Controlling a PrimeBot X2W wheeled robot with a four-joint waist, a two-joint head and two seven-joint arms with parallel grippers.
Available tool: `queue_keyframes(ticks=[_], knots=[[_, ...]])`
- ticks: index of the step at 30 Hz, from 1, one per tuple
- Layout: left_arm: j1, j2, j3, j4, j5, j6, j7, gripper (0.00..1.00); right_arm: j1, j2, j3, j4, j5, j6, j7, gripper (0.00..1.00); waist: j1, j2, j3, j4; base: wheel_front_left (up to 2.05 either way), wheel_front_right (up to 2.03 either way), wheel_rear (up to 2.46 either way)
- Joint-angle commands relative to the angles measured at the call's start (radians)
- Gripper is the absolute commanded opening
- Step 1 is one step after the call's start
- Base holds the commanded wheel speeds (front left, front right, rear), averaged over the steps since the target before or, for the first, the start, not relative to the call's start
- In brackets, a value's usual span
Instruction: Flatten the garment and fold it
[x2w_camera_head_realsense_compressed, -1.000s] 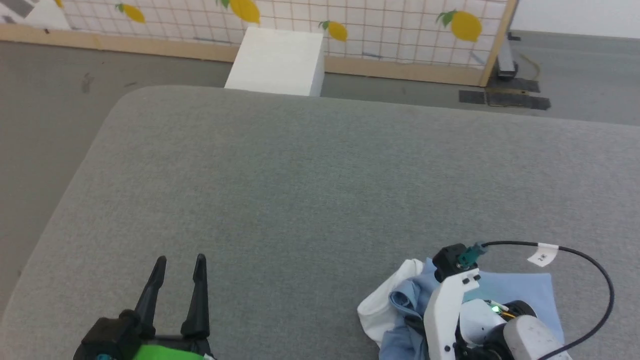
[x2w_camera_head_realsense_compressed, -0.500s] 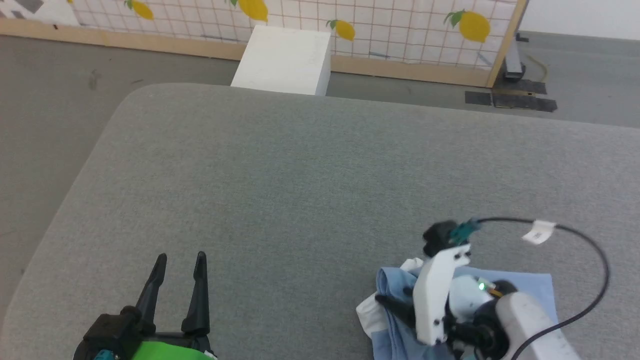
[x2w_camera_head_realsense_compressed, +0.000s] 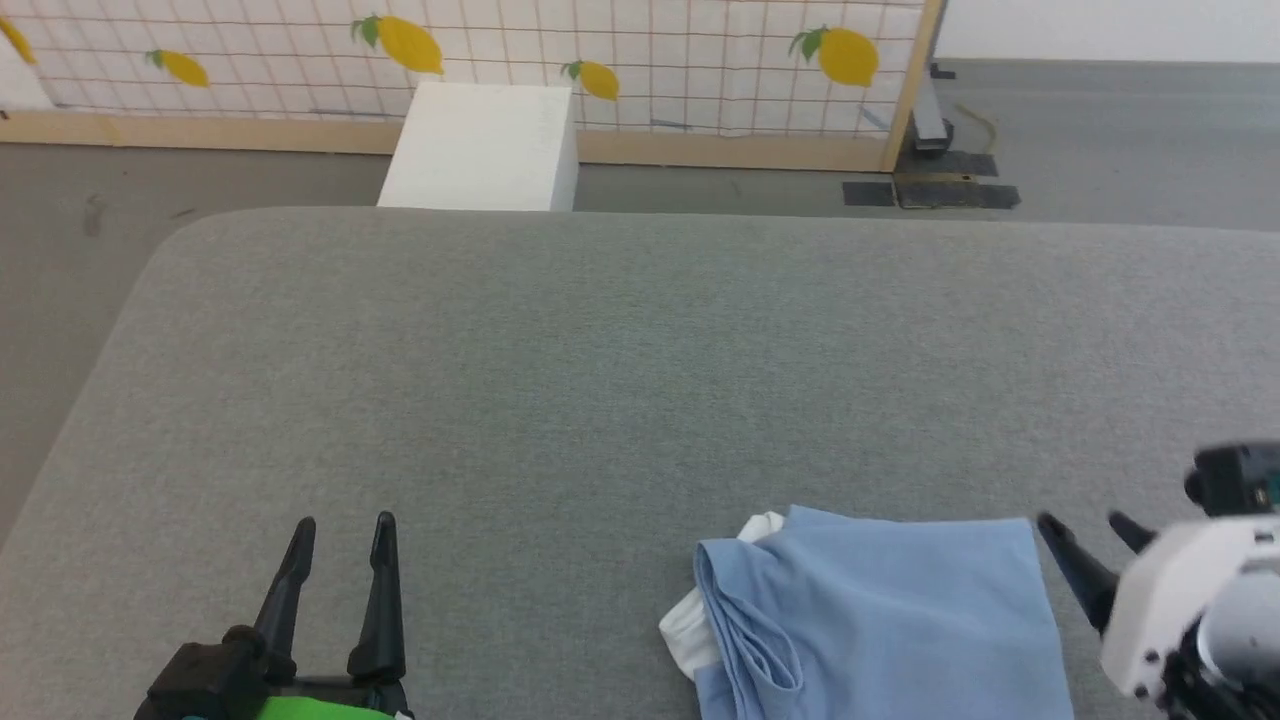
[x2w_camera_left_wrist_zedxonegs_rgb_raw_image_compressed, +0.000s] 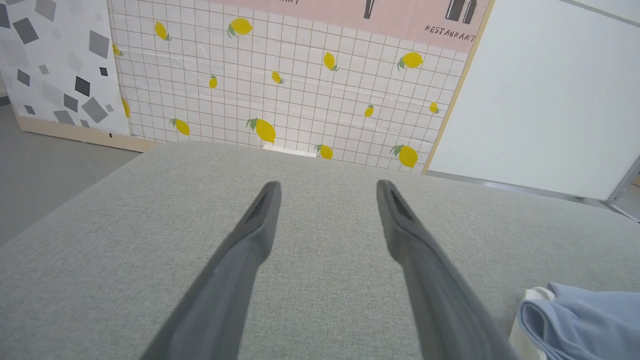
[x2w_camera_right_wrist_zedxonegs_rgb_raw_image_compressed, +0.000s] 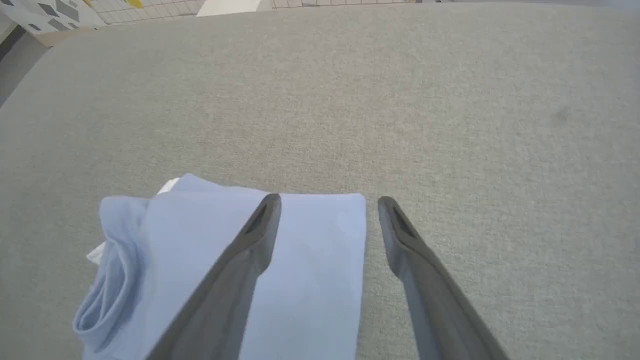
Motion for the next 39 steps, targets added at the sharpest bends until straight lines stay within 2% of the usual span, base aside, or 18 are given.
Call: queue_keyframes(ticks=[1,5,9,17,22,23,24,25,26,33,39], knots=[[0.000,-0.004,0.000,-0.002,0.013,0.002,-0.004,1.00,0.045,0.005,-0.011,-0.002,-0.021,-0.001,-0.028,1.00,0.0000,-0.0001,0.013,-0.013,0.00,0.00,0.00],[-0.010,-0.008,-0.006,-0.002,0.014,-0.002,-0.004,1.00,0.132,0.041,-0.026,0.042,-0.041,-0.001,-0.075,1.00,0.0000,-0.0001,0.028,-0.013,0.00,0.00,0.00],[-0.018,-0.003,-0.010,0.003,0.016,-0.006,-0.004,1.00,0.156,0.067,-0.022,0.103,-0.039,-0.001,-0.112,1.00,0.0000,-0.0001,0.041,-0.004,0.00,0.00,0.00],[-0.023,0.014,-0.009,0.002,0.018,-0.006,-0.001,1.00,0.087,0.073,-0.032,0.236,-0.040,-0.001,-0.171,1.00,0.0000,-0.0001,0.054,0.024,0.00,0.00,0.00],[-0.026,0.019,-0.014,-0.001,0.017,-0.005,0.005,1.00,0.043,0.088,-0.047,0.342,-0.020,-0.001,-0.136,1.00,0.0000,-0.0001,0.059,0.035,0.00,0.00,0.00],[-0.027,0.020,-0.015,-0.001,0.017,-0.004,0.006,1.00,0.038,0.093,-0.054,0.365,-0.015,-0.001,-0.114,0.59,0.0000,-0.0001,0.059,0.038,0.00,0.00,0.00],[-0.028,0.021,-0.017,-0.001,0.017,-0.004,0.008,1.00,0.034,0.099,-0.062,0.382,-0.006,-0.001,-0.098,0.44,0.0000,-0.0001,0.060,0.039,0.00,0.00,0.00],[-0.029,0.021,-0.018,-0.001,0.017,-0.004,0.009,1.00,0.028,0.106,-0.079,0.398,0.005,-0.001,-0.084,0.06,0.0000,-0.0001,0.060,0.041,0.00,0.00,0.00],[-0.030,0.022,-0.020,-0.001,0.017,-0.004,0.010,1.00,0.025,0.111,-0.085,0.409,0.008,-0.001,-0.073,0.00,0.0000,-0.0001,0.060,0.042,0.00,0.00,0.00],[-0.027,0.028,-0.023,0.001,0.015,0.000,0.013,1.00,0.029,0.117,-0.079,0.406,0.008,-0.001,-0.059,0.00,0.0000,-0.0001,0.041,0.036,0.00,0.00,0.00],[-0.011,0.033,-0.030,-0.007,0.019,0.010,0.011,1.00,0.026,0.072,-0.020,0.315,-0.004,-0.001,-0.066,0.00,0.0000,-0.0001,0.029,-0.010,0.00,0.00,0.00]])
